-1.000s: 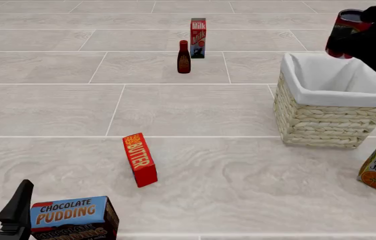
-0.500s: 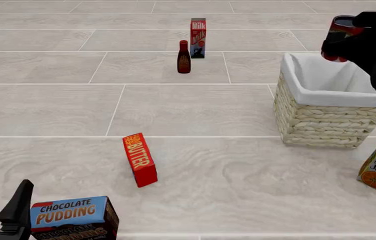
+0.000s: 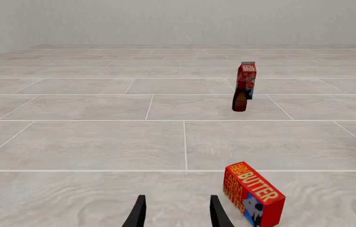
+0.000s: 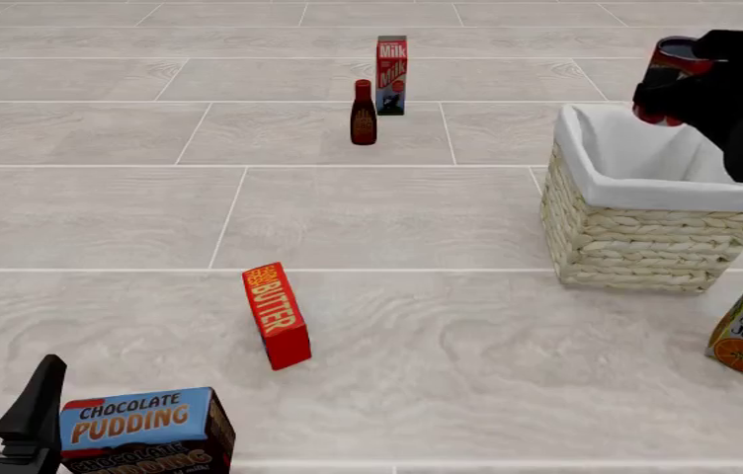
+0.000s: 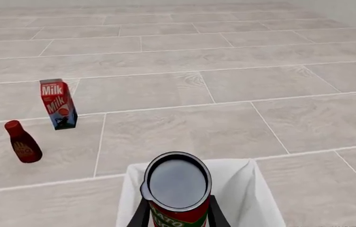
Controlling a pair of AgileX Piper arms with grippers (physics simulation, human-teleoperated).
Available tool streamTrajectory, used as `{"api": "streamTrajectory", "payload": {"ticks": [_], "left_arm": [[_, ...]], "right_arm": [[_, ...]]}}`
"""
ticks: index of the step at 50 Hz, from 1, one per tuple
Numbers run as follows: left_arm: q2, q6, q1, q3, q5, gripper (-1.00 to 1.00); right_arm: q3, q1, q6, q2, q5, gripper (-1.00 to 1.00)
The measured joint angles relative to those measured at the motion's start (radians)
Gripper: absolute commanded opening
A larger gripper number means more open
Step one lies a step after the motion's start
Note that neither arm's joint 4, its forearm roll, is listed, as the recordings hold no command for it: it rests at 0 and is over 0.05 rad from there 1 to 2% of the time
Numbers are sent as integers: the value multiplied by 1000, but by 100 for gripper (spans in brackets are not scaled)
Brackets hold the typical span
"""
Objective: Pick the tomato sauce and place it in the basket.
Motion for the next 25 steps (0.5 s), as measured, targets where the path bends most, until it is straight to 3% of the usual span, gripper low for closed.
{"api": "streamTrajectory", "payload": {"ticks": [25], "left_arm": [[0,0,0,0,0,100]], "right_arm": [[-38,-10,6,68,-10,-100]]}}
